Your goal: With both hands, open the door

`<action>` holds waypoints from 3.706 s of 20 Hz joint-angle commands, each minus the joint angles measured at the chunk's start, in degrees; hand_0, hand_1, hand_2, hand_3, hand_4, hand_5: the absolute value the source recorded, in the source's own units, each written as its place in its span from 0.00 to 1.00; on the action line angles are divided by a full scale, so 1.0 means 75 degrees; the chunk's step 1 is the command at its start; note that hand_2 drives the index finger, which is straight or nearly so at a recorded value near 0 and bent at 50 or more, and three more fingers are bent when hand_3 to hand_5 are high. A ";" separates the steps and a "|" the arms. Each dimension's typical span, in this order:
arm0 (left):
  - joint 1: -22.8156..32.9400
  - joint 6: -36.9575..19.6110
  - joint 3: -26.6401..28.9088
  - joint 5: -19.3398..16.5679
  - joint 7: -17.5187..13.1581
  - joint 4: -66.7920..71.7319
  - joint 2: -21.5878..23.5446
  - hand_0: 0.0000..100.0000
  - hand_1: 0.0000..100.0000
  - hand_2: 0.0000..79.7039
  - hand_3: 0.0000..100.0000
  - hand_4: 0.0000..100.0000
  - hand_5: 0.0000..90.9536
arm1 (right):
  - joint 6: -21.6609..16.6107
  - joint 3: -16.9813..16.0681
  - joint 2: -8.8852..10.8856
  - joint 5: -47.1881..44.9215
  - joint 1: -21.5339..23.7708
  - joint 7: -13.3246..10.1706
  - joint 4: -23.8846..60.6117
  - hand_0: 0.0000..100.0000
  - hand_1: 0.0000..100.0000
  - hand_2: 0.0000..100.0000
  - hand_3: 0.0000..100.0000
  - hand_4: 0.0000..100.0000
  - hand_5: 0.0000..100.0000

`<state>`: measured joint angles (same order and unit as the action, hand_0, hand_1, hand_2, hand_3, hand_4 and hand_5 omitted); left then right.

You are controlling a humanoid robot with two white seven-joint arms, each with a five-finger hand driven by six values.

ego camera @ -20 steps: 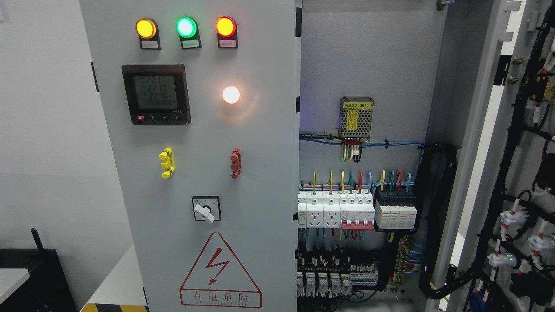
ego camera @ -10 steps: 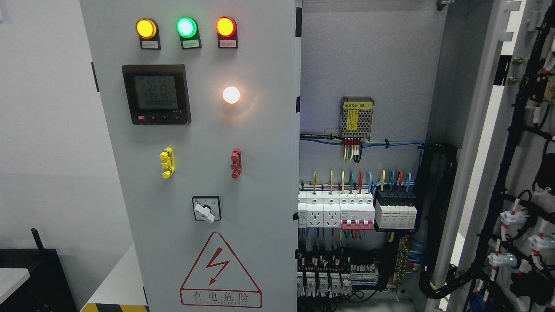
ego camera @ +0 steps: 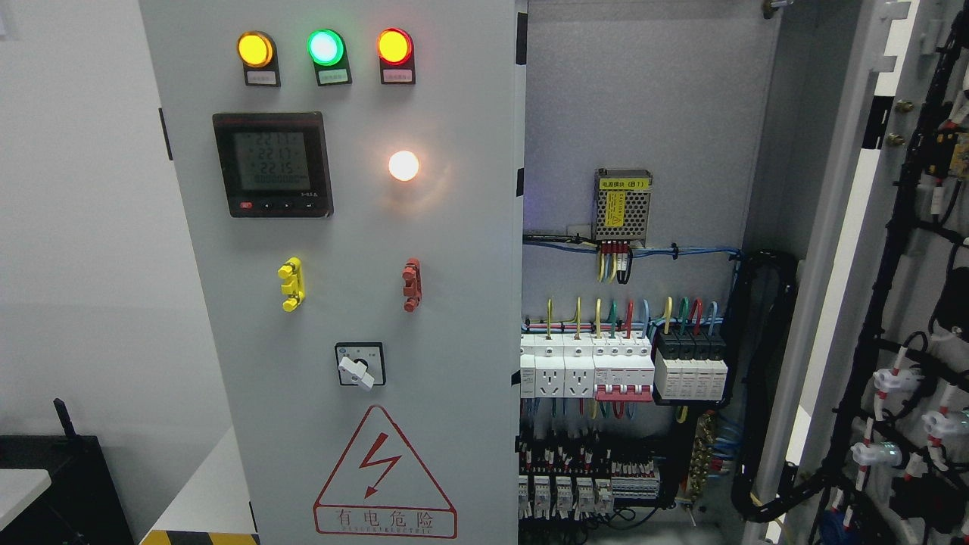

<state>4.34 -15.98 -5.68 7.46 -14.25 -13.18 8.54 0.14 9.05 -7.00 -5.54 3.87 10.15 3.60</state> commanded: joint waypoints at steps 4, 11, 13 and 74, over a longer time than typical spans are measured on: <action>-0.0742 0.1426 0.0148 -0.0045 0.0575 0.2226 -0.1431 0.00 0.00 0.00 0.00 0.00 0.00 | 0.0004 0.0000 -0.0005 0.0000 0.0000 0.0006 0.0000 0.38 0.00 0.00 0.00 0.00 0.00; -0.0777 0.1779 0.0253 -0.0057 0.0599 0.2214 -0.1443 0.00 0.00 0.00 0.00 0.00 0.00 | 0.0004 0.0000 -0.0005 0.0000 0.0000 0.0006 0.0000 0.38 0.00 0.00 0.00 0.00 0.00; -0.0789 0.1756 0.0242 -0.0057 0.0599 0.2214 -0.1443 0.00 0.00 0.00 0.00 0.00 0.00 | 0.0004 0.0000 -0.0005 0.0000 0.0000 0.0006 0.0000 0.38 0.00 0.00 0.00 0.00 0.00; -0.0824 0.1651 -0.0591 -0.0491 0.0611 0.2038 -0.1478 0.00 0.00 0.00 0.00 0.00 0.00 | -0.3897 -0.0387 0.1659 -0.0094 0.5286 0.0474 1.3113 0.38 0.00 0.00 0.00 0.00 0.00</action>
<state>0.00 -3.72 -10.06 3.75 -9.71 2.11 -2.47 -27.72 3.47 4.94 -6.16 45.13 12.89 92.90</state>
